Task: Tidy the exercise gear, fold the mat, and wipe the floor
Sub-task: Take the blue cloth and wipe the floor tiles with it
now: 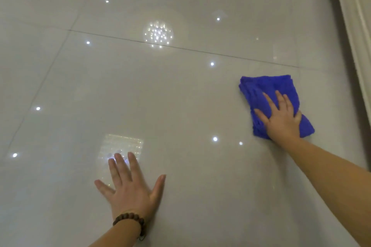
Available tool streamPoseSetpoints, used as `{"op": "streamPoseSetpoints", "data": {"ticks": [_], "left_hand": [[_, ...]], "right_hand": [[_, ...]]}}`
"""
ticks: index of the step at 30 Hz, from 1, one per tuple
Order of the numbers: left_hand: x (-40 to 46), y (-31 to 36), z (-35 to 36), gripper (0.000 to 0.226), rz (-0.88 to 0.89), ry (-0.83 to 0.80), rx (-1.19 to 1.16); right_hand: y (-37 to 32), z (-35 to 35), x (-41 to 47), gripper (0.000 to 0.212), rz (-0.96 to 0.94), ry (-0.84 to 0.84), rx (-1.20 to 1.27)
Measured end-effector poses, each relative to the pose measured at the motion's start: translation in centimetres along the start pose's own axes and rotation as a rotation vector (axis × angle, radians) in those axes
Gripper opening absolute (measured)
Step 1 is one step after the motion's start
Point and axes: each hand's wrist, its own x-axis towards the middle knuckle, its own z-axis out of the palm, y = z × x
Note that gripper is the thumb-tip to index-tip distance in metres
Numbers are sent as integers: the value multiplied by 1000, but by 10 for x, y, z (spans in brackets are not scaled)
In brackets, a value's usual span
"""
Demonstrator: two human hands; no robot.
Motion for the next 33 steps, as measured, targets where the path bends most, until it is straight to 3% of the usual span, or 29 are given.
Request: {"op": "streamPoseSetpoints", "data": {"ticks": [3,6,12,15,21,23,25,30,32,33], "left_hand": [[1,0,3,103,-5,28,17],[5,0,5,104,-12,54,15],[6,-1,10,103,-2,64,-22],[7,1,10,103,7,75,-42],[5,-2,4,104,-4,27,-30],[3,-3,2,102,10,-1,-44],[4,-7,-1,101,33,-22,-80],[0,-22,-7,103,139,-40,-234],[-11,-33,-4,100,202,-12,-235],[-17,-40,-1,97,224,1,-216]], "right_hand": [[3,-15,39,74,118,-69,53],[0,-17,17,77,86,-57,54],[9,29,-201,72,-343,8,26],[25,32,-186,71,-439,34,24],[43,-6,-63,75,270,-29,141],[17,-3,-72,70,364,5,157],[-19,12,-106,63,256,63,113],[-82,48,-224,62,-389,92,-6],[-58,51,-235,61,-481,70,-28],[-37,52,-237,61,-436,69,-40]]}}
